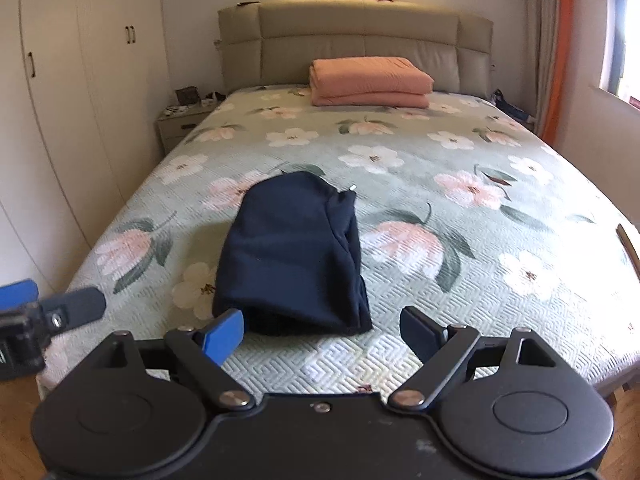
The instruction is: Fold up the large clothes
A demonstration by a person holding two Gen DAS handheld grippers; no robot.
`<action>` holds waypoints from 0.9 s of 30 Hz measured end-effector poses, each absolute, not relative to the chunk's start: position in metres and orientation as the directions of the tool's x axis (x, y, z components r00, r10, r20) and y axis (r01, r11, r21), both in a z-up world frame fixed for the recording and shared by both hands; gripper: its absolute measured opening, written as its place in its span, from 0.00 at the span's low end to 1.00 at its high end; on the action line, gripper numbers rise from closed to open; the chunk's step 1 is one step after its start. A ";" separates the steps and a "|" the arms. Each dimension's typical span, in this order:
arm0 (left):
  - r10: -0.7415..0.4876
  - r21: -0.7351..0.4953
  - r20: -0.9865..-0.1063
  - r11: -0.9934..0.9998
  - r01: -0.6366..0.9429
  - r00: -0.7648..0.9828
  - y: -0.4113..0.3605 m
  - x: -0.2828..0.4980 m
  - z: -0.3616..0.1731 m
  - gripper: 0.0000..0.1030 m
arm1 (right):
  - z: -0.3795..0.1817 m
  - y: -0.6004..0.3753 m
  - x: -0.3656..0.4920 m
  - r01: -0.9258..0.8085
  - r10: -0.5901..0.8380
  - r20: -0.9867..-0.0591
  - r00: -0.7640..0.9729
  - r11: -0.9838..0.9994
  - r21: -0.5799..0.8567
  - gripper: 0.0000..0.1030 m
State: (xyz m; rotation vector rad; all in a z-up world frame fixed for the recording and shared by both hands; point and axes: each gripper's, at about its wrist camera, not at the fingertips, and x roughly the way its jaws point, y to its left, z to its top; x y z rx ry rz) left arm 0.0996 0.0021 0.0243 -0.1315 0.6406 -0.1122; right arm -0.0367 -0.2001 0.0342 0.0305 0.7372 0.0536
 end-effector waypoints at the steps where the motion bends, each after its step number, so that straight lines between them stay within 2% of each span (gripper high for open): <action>1: -0.151 -0.157 -0.599 0.985 0.070 0.787 0.001 0.102 0.021 0.96 | 0.033 -0.201 -0.037 -0.035 0.059 -0.675 0.736 0.998 0.048 0.98; 12: -0.132 -0.140 -0.662 0.989 0.051 0.738 -0.002 0.116 0.003 0.96 | 0.028 -0.203 -0.032 -0.028 0.063 -0.694 0.717 0.998 0.062 0.98; 27: -0.086 -0.111 -0.673 0.994 0.014 0.735 0.004 0.115 0.001 0.96 | 0.024 -0.189 -0.035 -0.077 0.091 -0.701 0.707 0.996 0.052 0.98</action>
